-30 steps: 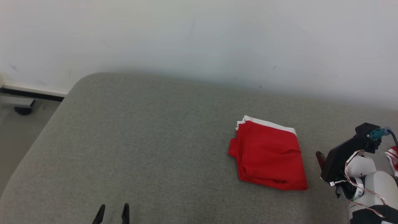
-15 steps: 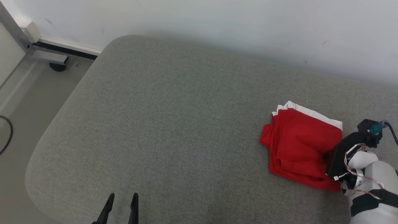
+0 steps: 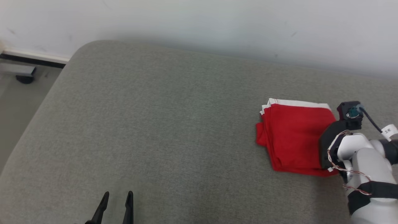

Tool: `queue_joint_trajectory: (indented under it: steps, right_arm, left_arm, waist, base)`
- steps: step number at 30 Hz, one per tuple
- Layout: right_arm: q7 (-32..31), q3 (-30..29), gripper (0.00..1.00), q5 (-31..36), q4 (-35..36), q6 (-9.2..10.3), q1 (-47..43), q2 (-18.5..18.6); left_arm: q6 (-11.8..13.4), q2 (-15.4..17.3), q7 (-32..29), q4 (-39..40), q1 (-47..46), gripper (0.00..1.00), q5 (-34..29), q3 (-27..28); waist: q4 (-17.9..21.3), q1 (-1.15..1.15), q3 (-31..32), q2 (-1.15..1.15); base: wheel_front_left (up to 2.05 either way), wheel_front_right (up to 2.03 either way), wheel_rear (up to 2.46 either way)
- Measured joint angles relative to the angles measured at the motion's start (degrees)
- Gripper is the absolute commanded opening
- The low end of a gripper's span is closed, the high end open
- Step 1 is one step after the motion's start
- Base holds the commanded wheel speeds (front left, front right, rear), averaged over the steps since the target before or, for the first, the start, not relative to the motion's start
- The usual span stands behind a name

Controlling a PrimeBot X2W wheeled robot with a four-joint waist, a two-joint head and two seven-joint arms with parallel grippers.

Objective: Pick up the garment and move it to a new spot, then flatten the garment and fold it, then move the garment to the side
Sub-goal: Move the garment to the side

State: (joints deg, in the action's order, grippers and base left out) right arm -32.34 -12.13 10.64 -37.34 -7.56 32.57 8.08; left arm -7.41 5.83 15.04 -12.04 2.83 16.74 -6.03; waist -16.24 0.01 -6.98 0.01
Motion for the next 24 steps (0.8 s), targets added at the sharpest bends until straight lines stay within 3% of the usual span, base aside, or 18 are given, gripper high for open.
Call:
queue_joint_trajectory:
  steps: [12, 19, 24]
  right_arm:
    - [-1.89, 12.33, 0.00, -1.20, 14.23, 0.00, -0.06, 16.06]
    - [-3.00, 11.95, 0.00, -3.39, 17.02, 0.00, -0.81, 22.95]
    - [-2.79, 9.47, 0.00, -3.71, 14.95, 0.00, -0.85, 25.84]
  left_arm:
    - [0.00, 0.48, 0.00, 1.82, -1.85, 1.00, -0.14, -1.74]
    - [-0.10, 2.80, 0.00, 2.55, -4.36, 1.00, -0.14, -3.41]
    - [-0.10, 4.02, -0.37, 2.99, -5.82, 1.00, -0.10, -4.32]
  waist:
    - [11.31, 0.00, 0.03, 0.00]
    - [14.78, 0.00, -4.14, 0.00]
    - [16.28, 0.00, -7.24, 0.00]
  base:
    - [0.00, 0.00, 0.00]
    - [0.00, 0.00, 0.00]
    - [0.00, 0.00, 0.00]
